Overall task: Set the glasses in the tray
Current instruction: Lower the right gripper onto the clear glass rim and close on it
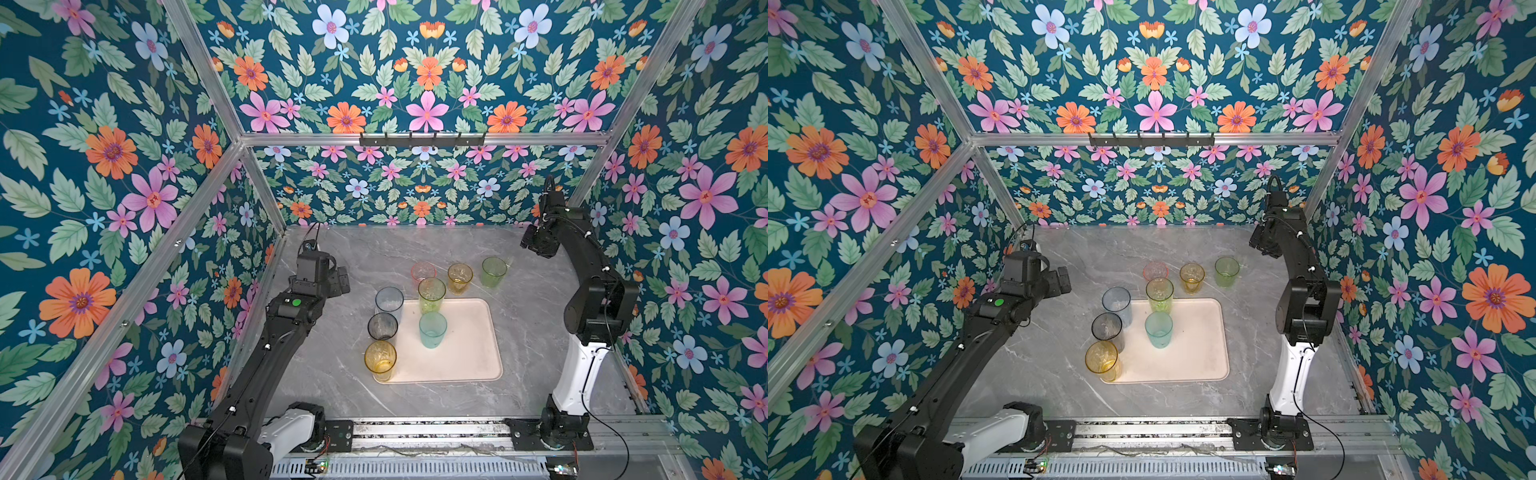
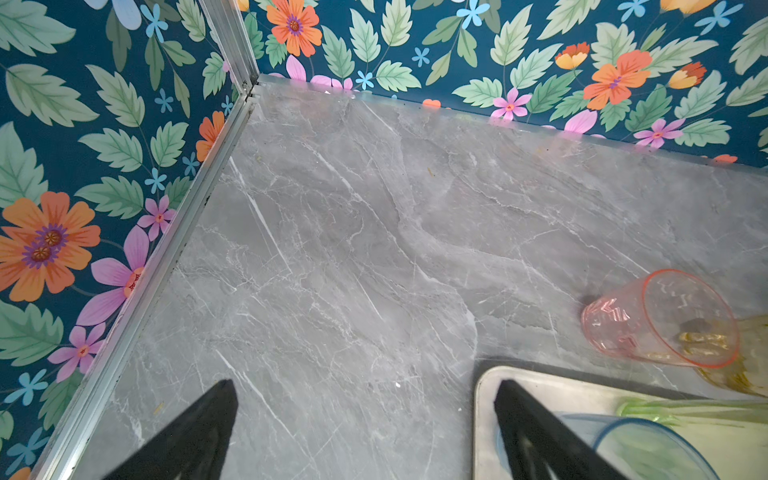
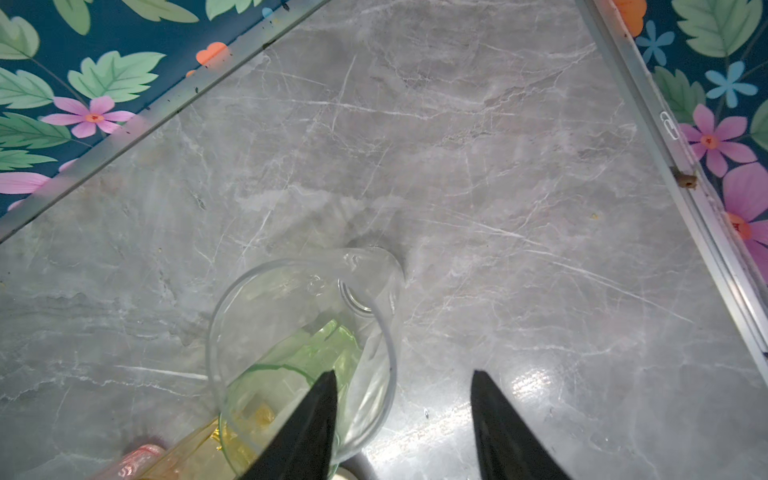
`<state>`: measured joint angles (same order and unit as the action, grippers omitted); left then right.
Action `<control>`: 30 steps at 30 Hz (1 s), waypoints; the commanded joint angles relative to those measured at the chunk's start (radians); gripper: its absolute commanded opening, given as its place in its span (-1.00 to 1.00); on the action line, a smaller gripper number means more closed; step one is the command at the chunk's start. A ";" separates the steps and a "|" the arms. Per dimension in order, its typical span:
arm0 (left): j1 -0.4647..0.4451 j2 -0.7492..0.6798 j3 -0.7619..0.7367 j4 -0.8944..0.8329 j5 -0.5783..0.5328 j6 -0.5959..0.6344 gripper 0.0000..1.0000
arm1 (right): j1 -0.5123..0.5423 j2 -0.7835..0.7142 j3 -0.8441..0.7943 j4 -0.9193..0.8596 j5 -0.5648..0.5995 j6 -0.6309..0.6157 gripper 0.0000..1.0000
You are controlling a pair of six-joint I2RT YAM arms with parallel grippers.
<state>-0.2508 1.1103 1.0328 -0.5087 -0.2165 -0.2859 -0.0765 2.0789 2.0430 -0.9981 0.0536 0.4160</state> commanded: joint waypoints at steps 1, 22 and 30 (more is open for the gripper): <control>-0.001 0.001 -0.002 0.009 -0.011 0.008 0.99 | -0.003 0.023 0.027 -0.045 -0.016 0.011 0.05; 0.002 0.006 -0.004 0.007 0.000 0.006 0.99 | -0.019 0.109 0.070 -0.063 -0.052 0.015 -0.06; 0.003 0.006 -0.004 0.006 0.005 0.005 0.99 | -0.020 0.144 0.098 -0.079 -0.054 0.009 -0.21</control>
<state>-0.2489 1.1141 1.0306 -0.5091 -0.2119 -0.2859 -0.0956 2.2150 2.1292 -1.0462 0.0036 0.4191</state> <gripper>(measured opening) 0.994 0.402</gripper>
